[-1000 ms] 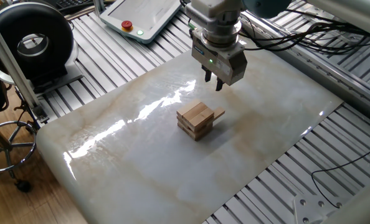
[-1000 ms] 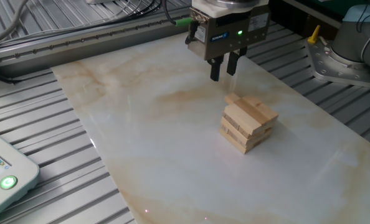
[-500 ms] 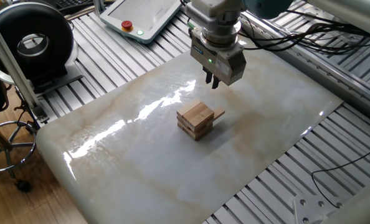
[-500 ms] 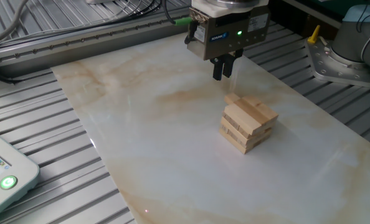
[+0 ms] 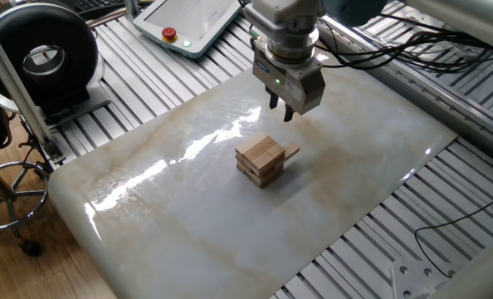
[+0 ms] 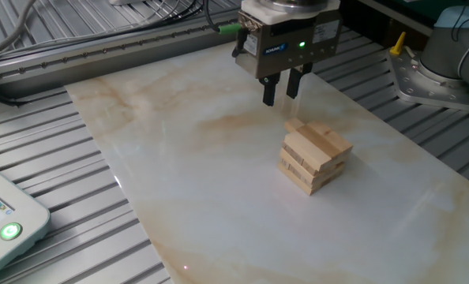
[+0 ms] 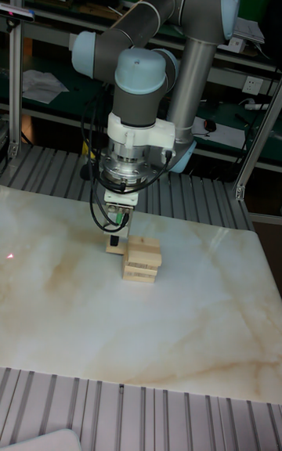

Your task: Play Jenga

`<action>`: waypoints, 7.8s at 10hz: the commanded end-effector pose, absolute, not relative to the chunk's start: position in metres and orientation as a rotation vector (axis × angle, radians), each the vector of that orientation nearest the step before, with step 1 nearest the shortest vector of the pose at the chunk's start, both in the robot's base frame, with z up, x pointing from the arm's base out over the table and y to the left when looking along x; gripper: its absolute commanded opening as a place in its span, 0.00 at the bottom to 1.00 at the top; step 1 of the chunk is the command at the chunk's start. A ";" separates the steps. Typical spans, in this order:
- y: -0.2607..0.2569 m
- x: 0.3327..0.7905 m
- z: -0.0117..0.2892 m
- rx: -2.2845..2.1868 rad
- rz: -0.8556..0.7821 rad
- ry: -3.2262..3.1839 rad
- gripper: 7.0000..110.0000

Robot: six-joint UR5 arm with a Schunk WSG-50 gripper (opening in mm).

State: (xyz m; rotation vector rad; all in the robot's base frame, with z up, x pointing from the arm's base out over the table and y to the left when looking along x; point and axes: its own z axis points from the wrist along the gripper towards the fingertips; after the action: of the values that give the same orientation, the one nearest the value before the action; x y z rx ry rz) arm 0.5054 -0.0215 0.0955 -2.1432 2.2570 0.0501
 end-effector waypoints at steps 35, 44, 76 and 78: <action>-0.011 0.458 0.069 -2.139 0.104 2.302 0.57; -0.013 0.462 0.034 -2.147 -0.005 2.264 0.57; -0.011 0.462 0.015 -2.144 0.018 2.248 0.57; -0.009 0.460 0.014 -2.164 0.032 2.230 0.57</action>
State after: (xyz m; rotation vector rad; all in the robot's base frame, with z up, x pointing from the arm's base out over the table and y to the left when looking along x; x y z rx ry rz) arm 0.4598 -0.0124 0.0137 -2.1678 2.2399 0.0126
